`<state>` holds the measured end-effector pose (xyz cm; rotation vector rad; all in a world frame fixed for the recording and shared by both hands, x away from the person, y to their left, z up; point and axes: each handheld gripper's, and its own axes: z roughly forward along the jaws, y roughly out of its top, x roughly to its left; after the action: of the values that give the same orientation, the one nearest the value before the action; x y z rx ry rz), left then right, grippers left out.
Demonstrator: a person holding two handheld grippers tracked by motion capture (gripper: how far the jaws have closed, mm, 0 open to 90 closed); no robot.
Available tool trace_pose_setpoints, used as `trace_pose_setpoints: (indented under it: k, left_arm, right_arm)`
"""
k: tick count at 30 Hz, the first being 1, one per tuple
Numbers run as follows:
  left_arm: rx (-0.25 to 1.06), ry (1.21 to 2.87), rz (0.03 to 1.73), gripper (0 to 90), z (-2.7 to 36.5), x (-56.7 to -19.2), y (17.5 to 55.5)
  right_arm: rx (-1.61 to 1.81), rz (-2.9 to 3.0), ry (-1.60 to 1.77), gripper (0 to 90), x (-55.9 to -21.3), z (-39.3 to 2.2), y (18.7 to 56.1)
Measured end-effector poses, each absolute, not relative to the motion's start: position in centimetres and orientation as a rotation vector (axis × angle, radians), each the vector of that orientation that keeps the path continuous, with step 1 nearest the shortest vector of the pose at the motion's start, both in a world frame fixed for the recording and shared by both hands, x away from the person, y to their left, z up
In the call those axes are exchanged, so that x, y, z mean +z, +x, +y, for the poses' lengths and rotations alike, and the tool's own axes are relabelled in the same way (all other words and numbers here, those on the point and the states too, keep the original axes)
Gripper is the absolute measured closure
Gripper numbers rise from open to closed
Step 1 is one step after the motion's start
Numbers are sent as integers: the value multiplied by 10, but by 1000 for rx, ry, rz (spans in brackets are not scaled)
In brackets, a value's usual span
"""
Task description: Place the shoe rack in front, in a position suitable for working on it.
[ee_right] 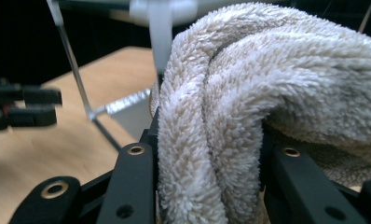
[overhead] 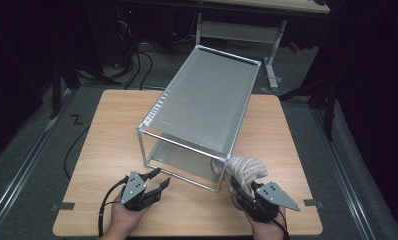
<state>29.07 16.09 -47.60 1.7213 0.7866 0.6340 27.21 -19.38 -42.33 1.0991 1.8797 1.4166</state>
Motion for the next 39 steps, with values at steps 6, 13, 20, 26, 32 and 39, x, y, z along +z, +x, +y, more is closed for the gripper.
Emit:
trace_pose_setpoints:
  k: [6, 13, 20, 26, 32, 39]
  left_arm:
    - [626, 1720, 775, 514, 158, -475, 291]
    - [617, 1717, 763, 513, 155, -474, 291]
    - [614, 1718, 761, 512, 155, -474, 291]
    - [616, 1717, 762, 511, 155, -473, 291]
    - [614, 1717, 763, 511, 155, -473, 291]
    - [609, 1722, 758, 510, 154, -474, 290]
  right_arm:
    - [1341, 1983, 1110, 637, -444, -185, 276]
    - [1267, 2083, 1153, 636, -465, -180, 282]
    - [1208, 2152, 1173, 635, -480, -177, 289]
    - [1124, 2226, 1195, 633, -491, -171, 293]
    - [1083, 2240, 1210, 632, -494, -171, 295]
    - [1099, 2253, 1195, 631, -494, -170, 294]
